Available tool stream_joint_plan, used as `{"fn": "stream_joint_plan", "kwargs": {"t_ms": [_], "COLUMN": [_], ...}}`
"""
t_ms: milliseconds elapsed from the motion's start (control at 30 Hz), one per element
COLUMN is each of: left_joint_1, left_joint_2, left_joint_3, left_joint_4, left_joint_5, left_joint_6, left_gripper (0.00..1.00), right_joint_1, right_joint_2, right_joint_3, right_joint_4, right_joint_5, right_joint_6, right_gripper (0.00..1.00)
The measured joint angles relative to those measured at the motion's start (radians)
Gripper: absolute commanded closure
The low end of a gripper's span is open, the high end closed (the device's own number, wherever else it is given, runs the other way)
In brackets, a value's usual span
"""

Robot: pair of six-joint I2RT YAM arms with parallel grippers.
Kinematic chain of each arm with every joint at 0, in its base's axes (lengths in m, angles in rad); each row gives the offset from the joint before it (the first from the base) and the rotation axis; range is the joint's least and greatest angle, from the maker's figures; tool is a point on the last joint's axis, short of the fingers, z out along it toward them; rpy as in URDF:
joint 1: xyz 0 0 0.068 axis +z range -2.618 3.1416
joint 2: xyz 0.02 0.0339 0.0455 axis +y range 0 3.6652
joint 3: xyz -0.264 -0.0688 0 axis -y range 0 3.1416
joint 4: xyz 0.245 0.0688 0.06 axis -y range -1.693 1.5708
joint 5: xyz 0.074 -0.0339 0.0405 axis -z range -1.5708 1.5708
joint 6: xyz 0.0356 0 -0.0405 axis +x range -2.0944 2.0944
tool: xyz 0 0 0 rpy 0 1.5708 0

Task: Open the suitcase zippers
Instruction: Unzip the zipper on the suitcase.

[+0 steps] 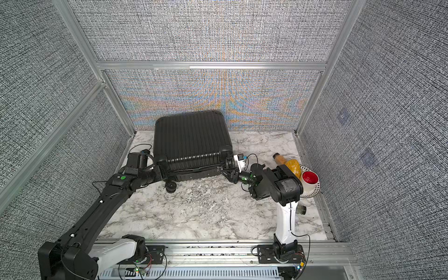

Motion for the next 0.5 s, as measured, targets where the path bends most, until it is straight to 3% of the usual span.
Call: {"fn": "stream_joint_plan", "kwargs": {"t_ms": [333,500], "left_joint_1": [0.0,0.0], "left_joint_2": [-0.001,-0.001], "left_joint_3": [0.0,0.0], "left_joint_4": [0.0,0.001], "left_joint_5": [0.0,0.002], "left_joint_6": [0.0,-0.001], "left_gripper": [1.0,1.0], "right_joint_1": [0.014,0.014], "right_joint_2": [0.011,0.021], "right_joint_3": [0.014,0.023], "right_joint_4": [-0.009,-0.009], "right_joint_5": [0.011,0.014], "right_joint_6": [0.003,0.015], "right_gripper": [0.62,0.67]}}
